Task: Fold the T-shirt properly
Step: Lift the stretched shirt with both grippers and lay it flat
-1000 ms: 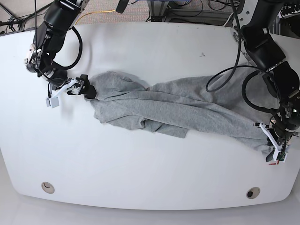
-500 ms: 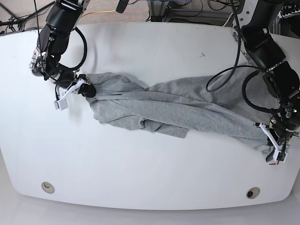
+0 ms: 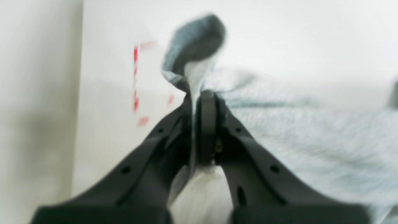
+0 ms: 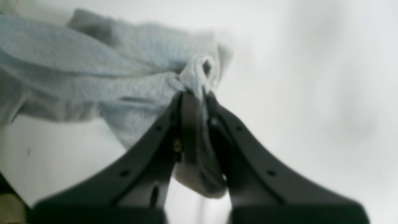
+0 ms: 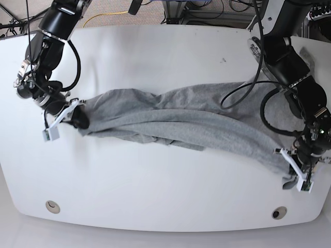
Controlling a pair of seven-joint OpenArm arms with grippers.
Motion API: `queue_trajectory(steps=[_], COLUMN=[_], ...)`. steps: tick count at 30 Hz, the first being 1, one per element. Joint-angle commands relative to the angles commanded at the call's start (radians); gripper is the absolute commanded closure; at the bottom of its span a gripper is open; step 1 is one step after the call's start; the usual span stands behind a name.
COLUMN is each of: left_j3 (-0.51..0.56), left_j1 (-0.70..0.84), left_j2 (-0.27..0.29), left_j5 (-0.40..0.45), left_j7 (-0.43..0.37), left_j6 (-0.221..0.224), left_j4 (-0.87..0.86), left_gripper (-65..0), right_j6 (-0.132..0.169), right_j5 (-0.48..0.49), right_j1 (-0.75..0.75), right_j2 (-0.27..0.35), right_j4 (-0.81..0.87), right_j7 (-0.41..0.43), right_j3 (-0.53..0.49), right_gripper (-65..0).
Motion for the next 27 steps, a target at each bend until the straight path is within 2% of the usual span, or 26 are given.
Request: queue_trajectory(steps=[7,10,15,20,24,27], left_j3=[0.002,0.003,0.006,0.006,0.02,0.049], left_j1=[-0.117,-0.178,-0.275,-0.41,-0.532,-0.62], left_j2=[0.002,0.0,-0.006,-0.014,-0.051,-0.052], left_j5=[-0.008,-0.008,-0.006,0.0,0.0,0.0], left_j7=[0.041,0.041,0.051,0.054,0.054,0.054], left_j6=[0.0,0.0,0.0,0.0,0.0,0.0], left_j4=[0.029,0.051,0.084,0.092,0.081,0.069], left_gripper=[-0.4,-0.4,-0.4,-0.4,-0.4,-0.4], right_j6=[0.0,0.0,0.0,0.0,0.0,0.0], right_j5=[0.003,0.002,0.002,0.009,0.011,0.011], right_j1=[0.21,0.313,0.502,0.752,0.954,1.091], right_j2=[0.118,0.147,0.232,0.31,0.341,0.376], right_j4=[-0.103,-0.129,-0.164,-0.255,-0.319,-0.351], right_j7=[0.0,0.0,0.0,-0.005,-0.005,-0.005], right_j3=[-0.075,-0.106,-0.216,-0.339,-0.44,-0.519], right_gripper=[0.0,0.0,0.0,0.0,0.0,0.0])
